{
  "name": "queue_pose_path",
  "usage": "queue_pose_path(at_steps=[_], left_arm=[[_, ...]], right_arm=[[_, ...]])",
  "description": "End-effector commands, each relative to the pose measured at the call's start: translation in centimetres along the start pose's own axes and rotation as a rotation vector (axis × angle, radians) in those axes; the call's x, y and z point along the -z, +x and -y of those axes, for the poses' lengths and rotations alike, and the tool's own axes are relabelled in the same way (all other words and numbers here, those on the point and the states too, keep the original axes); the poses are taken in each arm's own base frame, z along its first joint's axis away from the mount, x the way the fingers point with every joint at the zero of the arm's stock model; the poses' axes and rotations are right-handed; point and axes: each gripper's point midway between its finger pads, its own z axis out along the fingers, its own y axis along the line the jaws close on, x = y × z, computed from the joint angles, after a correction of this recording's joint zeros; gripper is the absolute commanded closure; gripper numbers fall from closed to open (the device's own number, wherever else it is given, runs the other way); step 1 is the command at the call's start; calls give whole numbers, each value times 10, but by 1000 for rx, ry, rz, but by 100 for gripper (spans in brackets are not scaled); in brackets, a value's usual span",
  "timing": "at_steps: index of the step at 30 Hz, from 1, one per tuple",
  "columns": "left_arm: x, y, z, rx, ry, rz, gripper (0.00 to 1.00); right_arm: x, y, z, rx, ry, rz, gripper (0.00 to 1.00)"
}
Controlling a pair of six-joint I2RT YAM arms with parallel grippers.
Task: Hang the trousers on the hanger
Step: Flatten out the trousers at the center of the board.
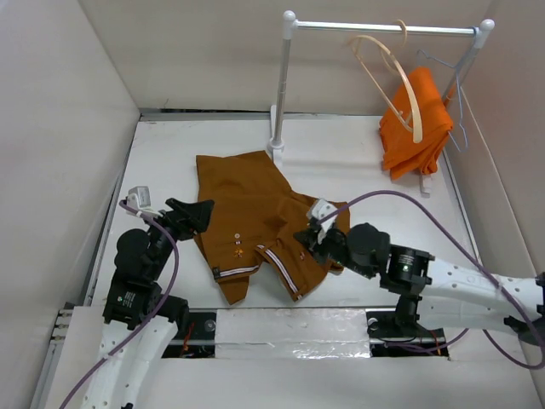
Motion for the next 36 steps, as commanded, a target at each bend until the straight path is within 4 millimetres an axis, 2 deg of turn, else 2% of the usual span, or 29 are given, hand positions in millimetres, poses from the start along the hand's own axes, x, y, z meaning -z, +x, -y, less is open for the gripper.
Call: queue_pose_path(at_steps=[1, 2, 4, 6, 9, 10, 11, 12, 13, 14, 15, 16, 17, 18, 19, 20, 21, 22, 24, 25, 26, 27, 28, 29, 30, 31, 33, 35, 36], left_arm=[[6, -19, 12, -16, 34, 75, 23], [8, -21, 9, -20, 16, 80, 23], [13, -29, 14, -32, 12, 93, 24], [15, -32, 8, -28, -24, 106, 29], [20, -40, 0, -6, -74, 153, 47], [24, -44, 1, -3, -75, 166, 59], [26, -44, -1, -1, -84, 170, 67], [27, -47, -3, 6, -97, 188, 76], [30, -49, -3, 18, -96, 206, 90], [33, -53, -5, 24, -108, 231, 93], [35, -57, -6, 28, -119, 242, 94], [39, -59, -7, 26, -130, 250, 93], [42, -60, -9, 24, -146, 251, 91], [44, -61, -13, 25, -165, 264, 86], [46, -62, -14, 27, -171, 276, 73], [46, -59, -19, 36, -184, 273, 67], [47, -60, -21, 39, -197, 279, 61], [49, -60, -22, 39, -198, 282, 53], [53, -60, -27, 37, -227, 289, 50], [56, -62, -28, 40, -228, 303, 50], [58, -63, -29, 42, -232, 311, 50], [60, -65, -29, 41, -237, 321, 50], [63, -66, -28, 40, -233, 329, 50], [65, -68, -27, 37, -233, 330, 50], [67, -69, -28, 38, -240, 339, 50], [68, -70, -28, 39, -238, 347, 50], [68, -71, -27, 40, -233, 351, 50], [68, -70, -27, 33, -233, 343, 50], [67, -67, -28, 33, -230, 335, 50]], right_arm=[[-21, -14, -24, 43, -106, 23, 100], [-26, -12, -27, 45, -117, 15, 100], [-36, -21, -31, 24, -118, 62, 100], [-50, -13, -36, 30, -126, 40, 100], [-69, -5, -44, 37, -123, 12, 100], [-75, -5, -45, 38, -122, 14, 100], [-86, 8, -48, 46, -117, -20, 100], [-93, 11, -46, 50, -96, -31, 100], [-98, 15, -52, 58, -99, -45, 100], [-104, 12, -59, 62, -100, -46, 96], [-116, 28, -61, 74, -92, -83, 89], [-122, 33, -70, 79, -109, -93, 78], [-128, 29, -79, 81, -127, -85, 67], [-135, 33, -83, 83, -138, -94, 50], [-144, 49, -96, 103, -159, -135, 45], [-147, 54, -107, 117, -180, -149, 41], [-153, 47, -114, 119, -176, -139, 38], [-163, 63, -116, 137, -169, -169, 38], [-169, 72, -134, 164, -186, -183, 37], [-175, 66, -140, 173, -184, -174, 37], [-182, 82, -144, 193, -175, -205, 36], [-185, 86, -146, 204, -157, -216, 34], [-190, 80, -153, 202, -156, -205, 31], [-197, 95, -154, 214, -147, -234, 29], [-202, 91, -155, 222, -116, -232, 23], [-203, 95, -158, 237, -100, -243, 23], [-207, 115, -154, 274, -44, -286, 21], [-212, 121, -154, 283, -27, -295, 21], [-214, 131, -151, 296, -7, -318, 21]])
